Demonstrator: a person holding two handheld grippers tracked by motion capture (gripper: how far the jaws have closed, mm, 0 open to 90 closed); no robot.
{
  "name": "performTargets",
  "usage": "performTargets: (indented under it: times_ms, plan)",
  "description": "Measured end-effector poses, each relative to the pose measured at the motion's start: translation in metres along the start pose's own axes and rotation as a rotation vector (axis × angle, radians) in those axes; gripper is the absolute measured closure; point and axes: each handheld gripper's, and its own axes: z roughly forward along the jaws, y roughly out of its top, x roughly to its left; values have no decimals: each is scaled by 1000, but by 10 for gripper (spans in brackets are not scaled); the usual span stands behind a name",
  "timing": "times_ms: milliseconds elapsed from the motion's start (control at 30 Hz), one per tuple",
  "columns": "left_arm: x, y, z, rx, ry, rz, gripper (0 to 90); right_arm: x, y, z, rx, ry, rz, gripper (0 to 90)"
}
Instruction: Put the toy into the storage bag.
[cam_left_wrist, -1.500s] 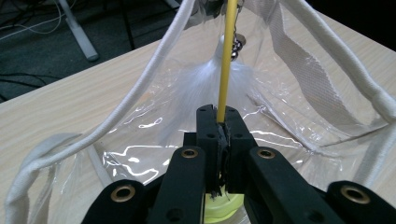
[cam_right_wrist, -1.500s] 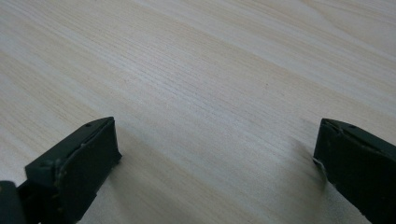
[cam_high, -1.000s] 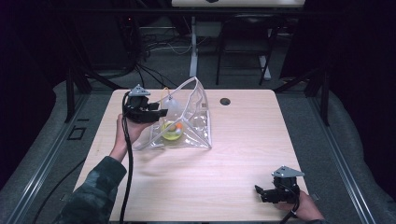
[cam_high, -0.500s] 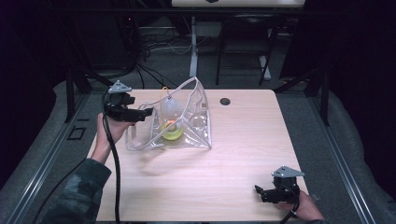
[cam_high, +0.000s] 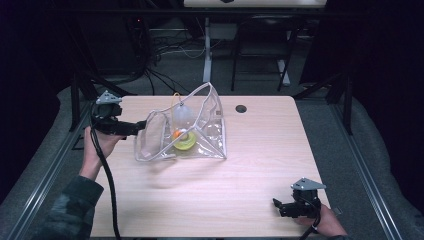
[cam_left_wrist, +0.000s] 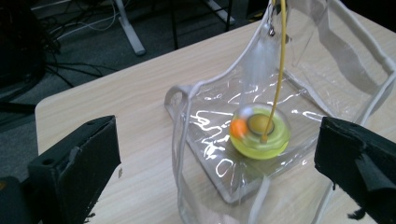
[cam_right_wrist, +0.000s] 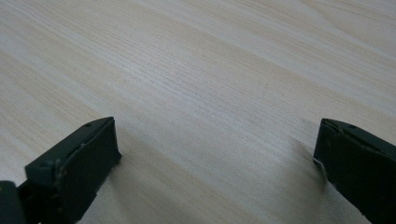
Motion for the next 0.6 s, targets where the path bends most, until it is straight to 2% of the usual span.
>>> performTargets:
  times_ms: [233,400,600]
  plan:
    - [12,-17,-4,19,13,-23,1,0,0,0,-4,-3,1,0]
    - [19,-34,-5,62,13,-30,2,0,0,0,-5,-2,2,0]
    - [25,-52,-4,87,18,-50,1,0,0,0,-7,2,5,0]
